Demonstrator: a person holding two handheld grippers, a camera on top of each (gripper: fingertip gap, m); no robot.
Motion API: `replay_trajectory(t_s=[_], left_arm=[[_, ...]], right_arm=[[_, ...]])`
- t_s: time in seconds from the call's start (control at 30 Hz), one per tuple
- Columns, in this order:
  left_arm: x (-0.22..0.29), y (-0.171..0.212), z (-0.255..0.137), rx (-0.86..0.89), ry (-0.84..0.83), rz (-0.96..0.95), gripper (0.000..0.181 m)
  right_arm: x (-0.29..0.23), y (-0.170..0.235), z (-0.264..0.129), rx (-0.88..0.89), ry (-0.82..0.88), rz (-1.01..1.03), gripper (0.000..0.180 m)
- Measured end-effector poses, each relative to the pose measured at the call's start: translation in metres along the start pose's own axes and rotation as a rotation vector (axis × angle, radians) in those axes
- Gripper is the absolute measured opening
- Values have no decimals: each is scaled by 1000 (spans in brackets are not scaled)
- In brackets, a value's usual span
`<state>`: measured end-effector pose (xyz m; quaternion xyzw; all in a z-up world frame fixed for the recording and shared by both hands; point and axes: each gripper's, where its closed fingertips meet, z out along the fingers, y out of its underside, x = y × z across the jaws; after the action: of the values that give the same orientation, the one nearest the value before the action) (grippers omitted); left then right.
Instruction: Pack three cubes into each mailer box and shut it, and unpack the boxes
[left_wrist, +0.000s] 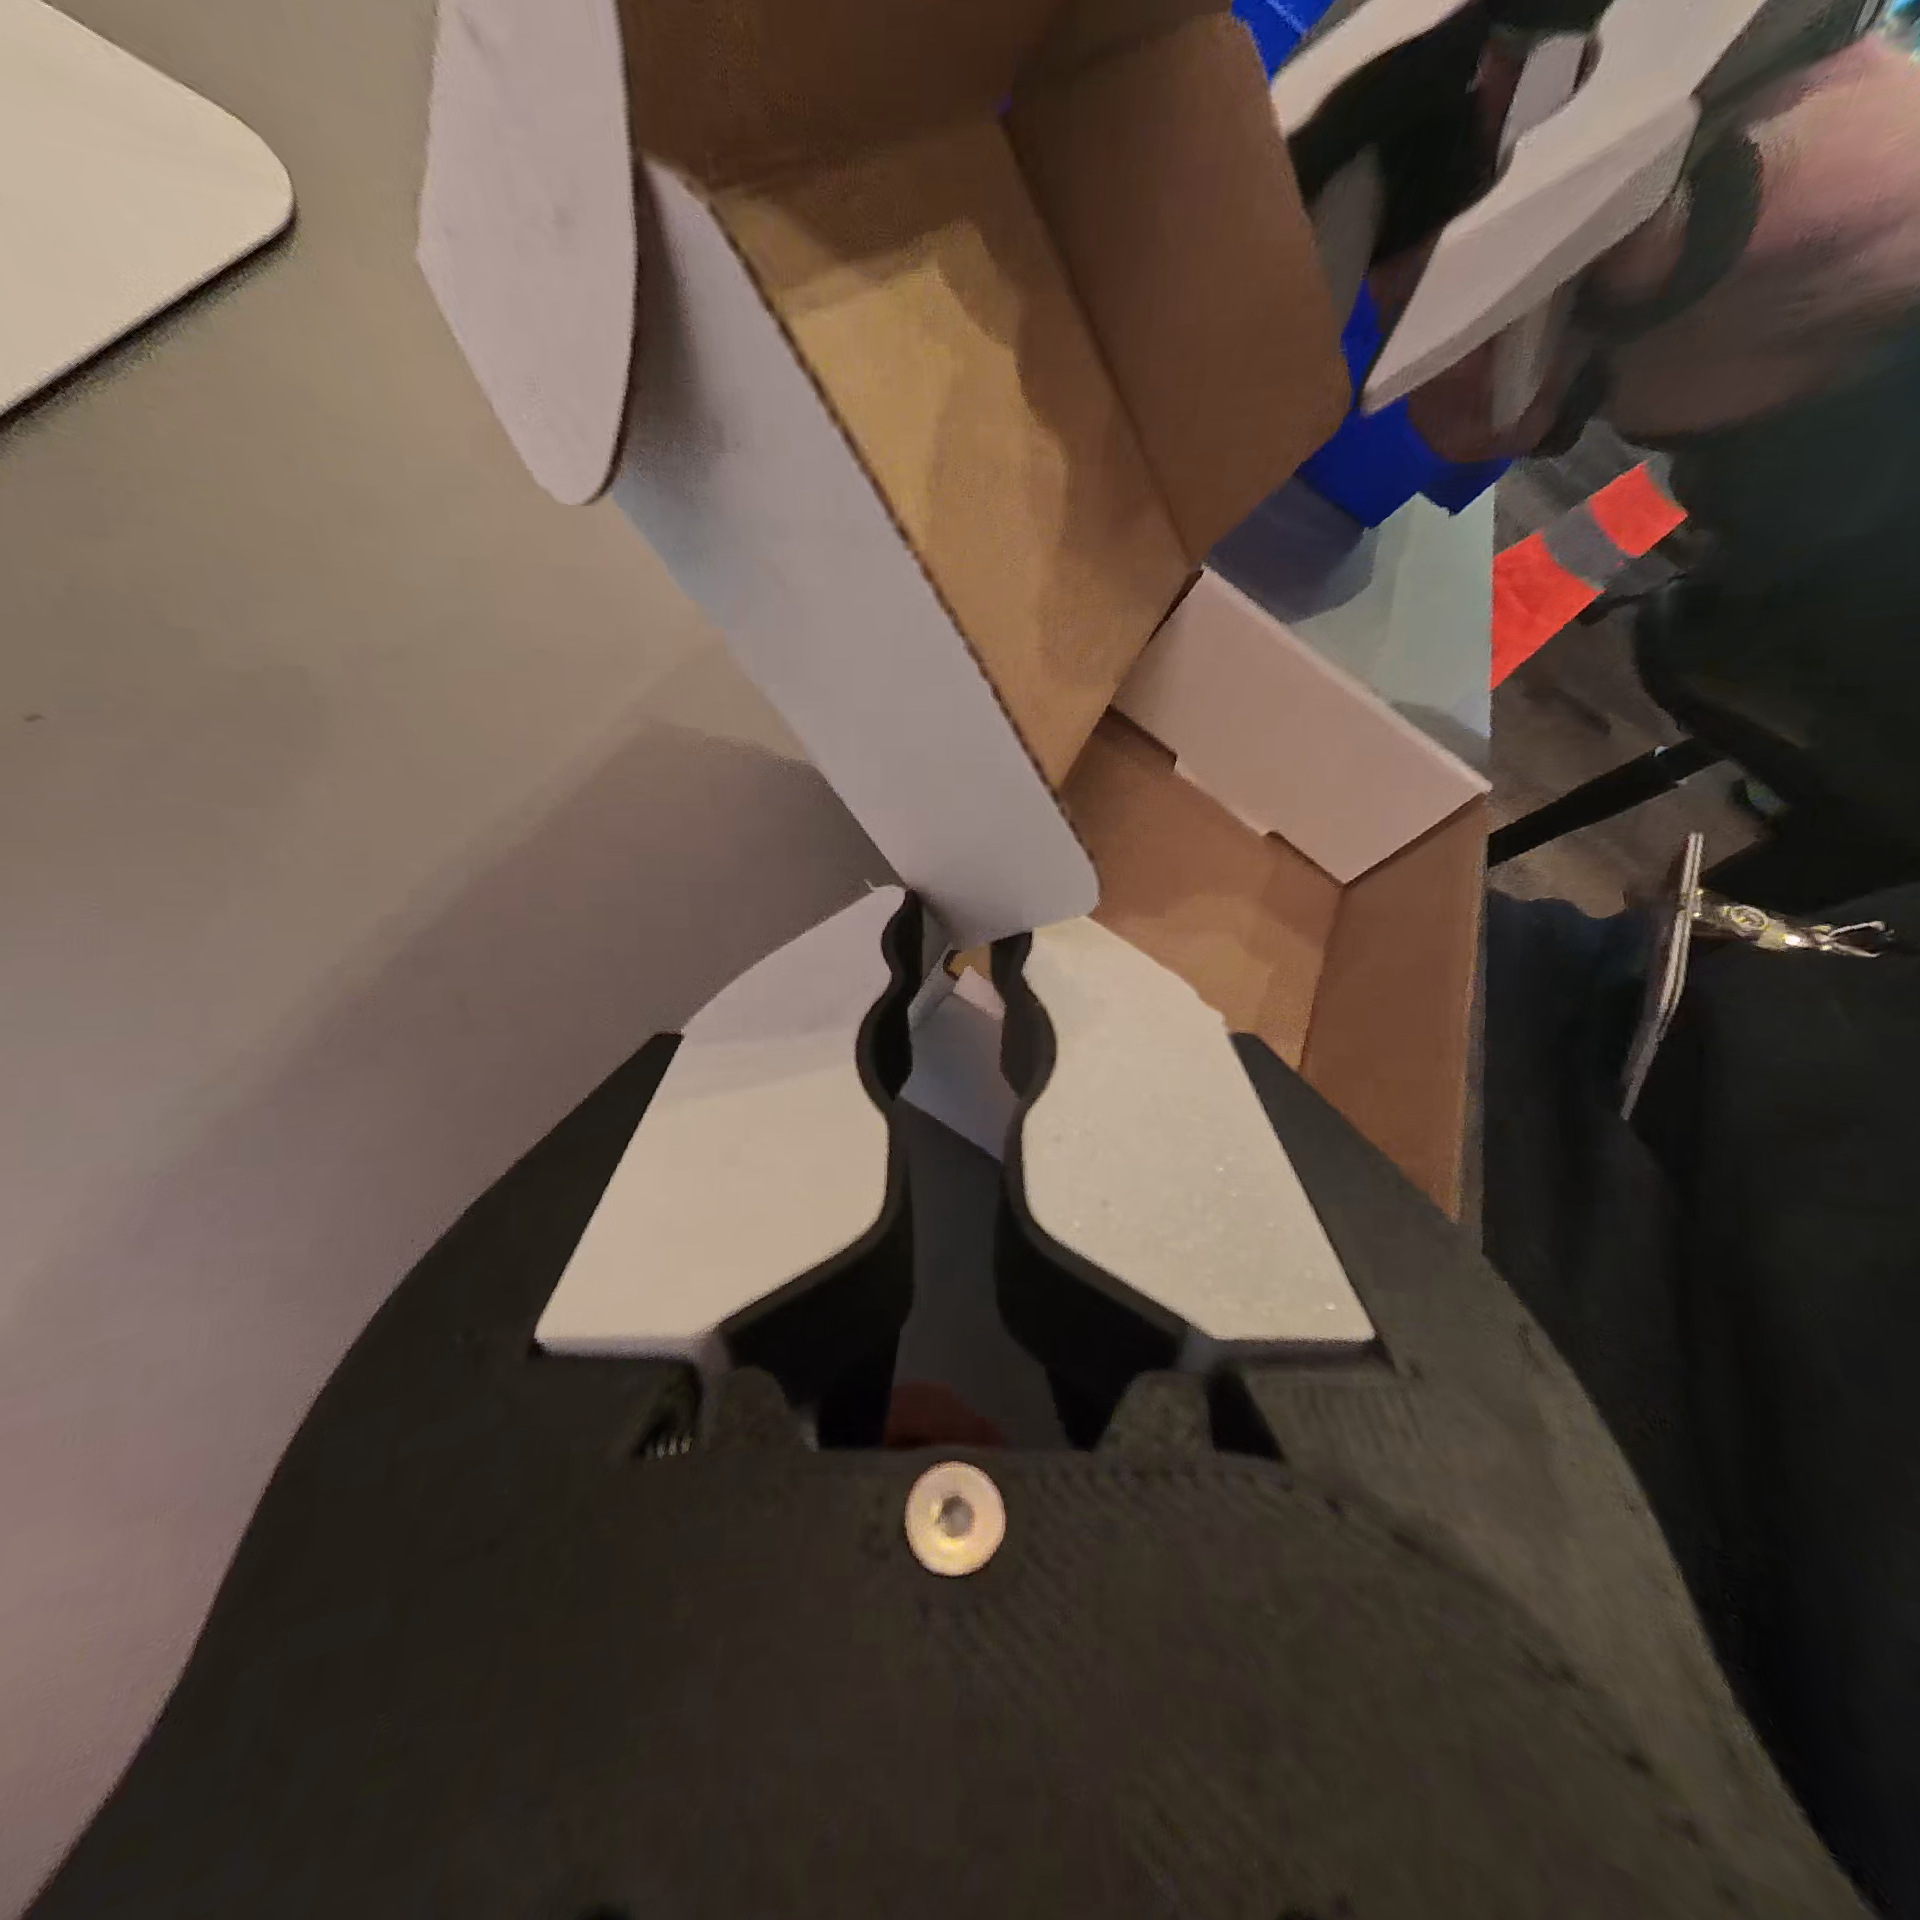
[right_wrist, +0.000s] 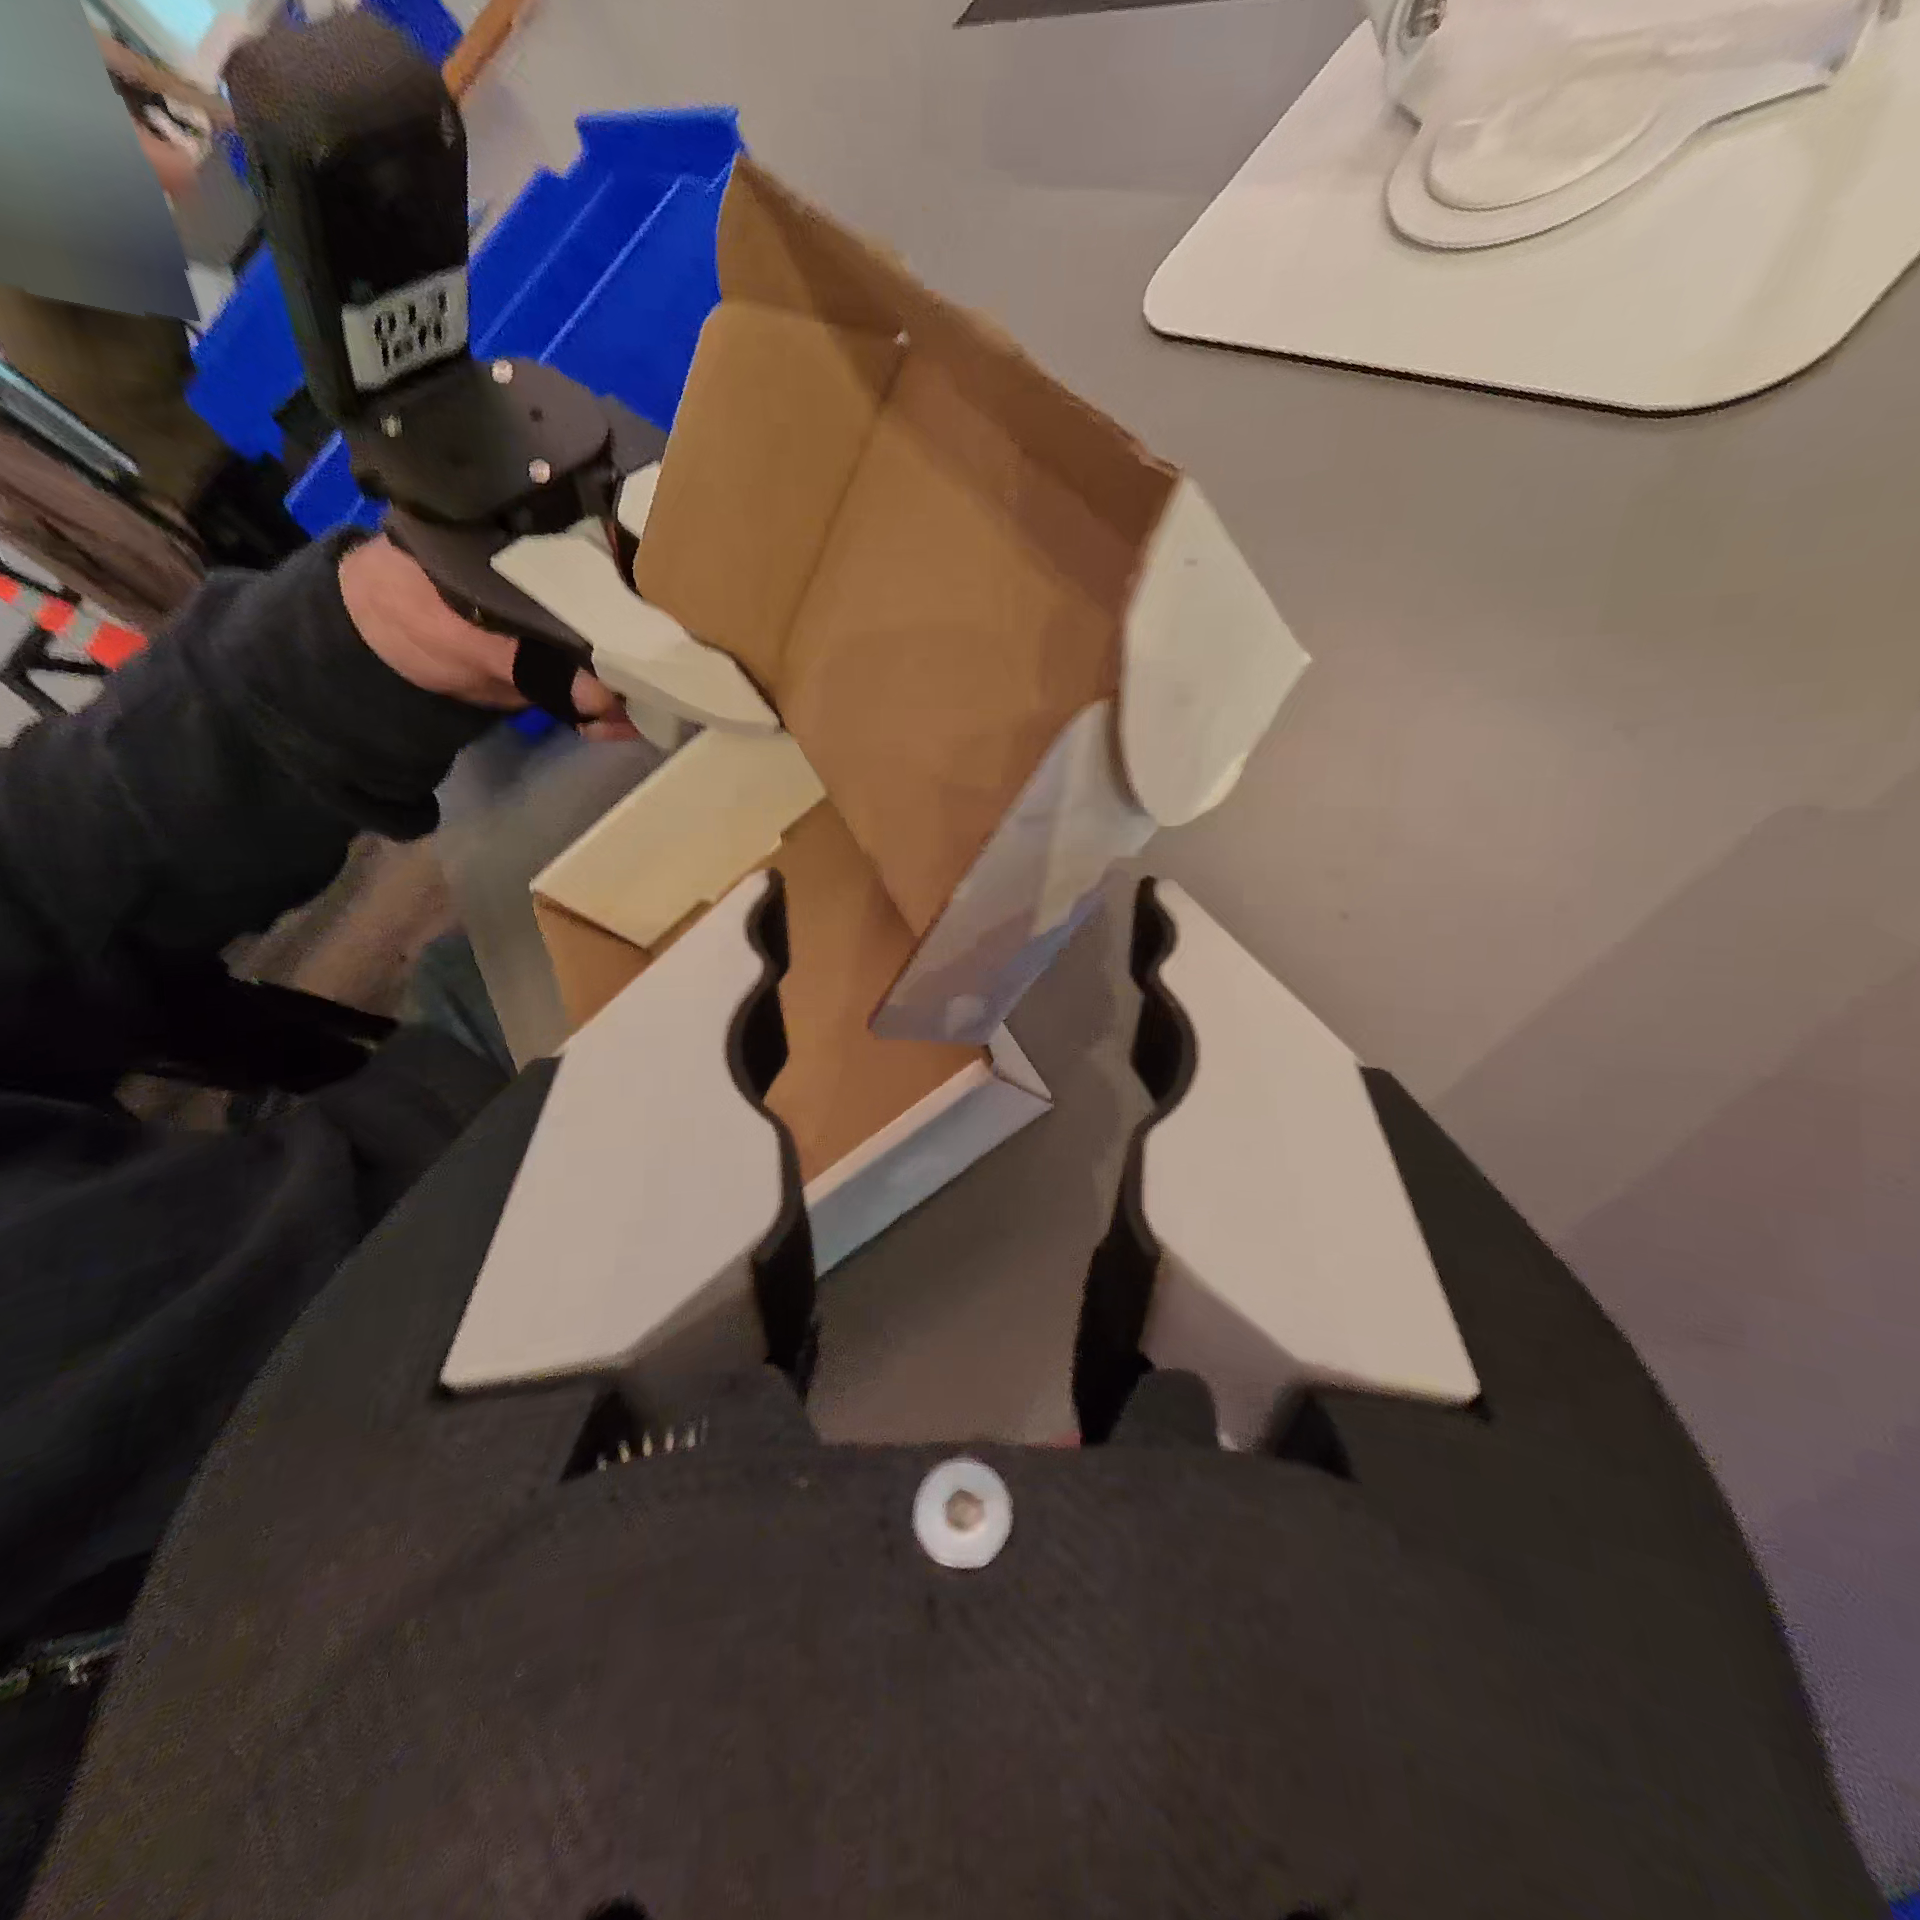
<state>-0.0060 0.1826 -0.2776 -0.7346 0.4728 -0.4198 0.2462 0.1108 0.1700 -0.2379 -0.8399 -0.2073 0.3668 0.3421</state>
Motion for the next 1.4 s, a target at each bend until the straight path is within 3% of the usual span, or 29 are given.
replay_trajectory(t_s=[0.17, 0.3, 0.37, 0.43, 0.47, 0.73, 1.0, 1.13, 1.4], left_arm=[[-3, 11, 3, -6, -3, 17, 10], [-4, 12, 2, 10, 14, 17, 9], [-5, 13, 0, 8, 13, 26, 9], [-5, 13, 0, 9, 16, 32, 9], [-3, 14, 0, 6, 26, 37, 8], [1, 12, 1, -3, 38, 38, 11], [7, -19, -17, 158, 116, -91, 49], [11, -37, -31, 263, 180, -157, 51], [12, -38, -28, 293, 220, -197, 42]], right_arm=[[-3, 5, 11, 32, -90, 89, 76], [-18, -2, 19, 96, -262, 161, 77], [-23, -6, 20, 129, -346, 198, 72], [-31, -5, 22, 136, -429, 217, 55], [-33, -3, 25, 124, -449, 229, 56], [-35, 4, 35, 76, -451, 182, 61], [-35, 6, 33, 61, -466, 152, 61], [-39, 9, 31, 33, -498, 111, 61], [-45, 14, 29, -30, -545, 50, 60]])
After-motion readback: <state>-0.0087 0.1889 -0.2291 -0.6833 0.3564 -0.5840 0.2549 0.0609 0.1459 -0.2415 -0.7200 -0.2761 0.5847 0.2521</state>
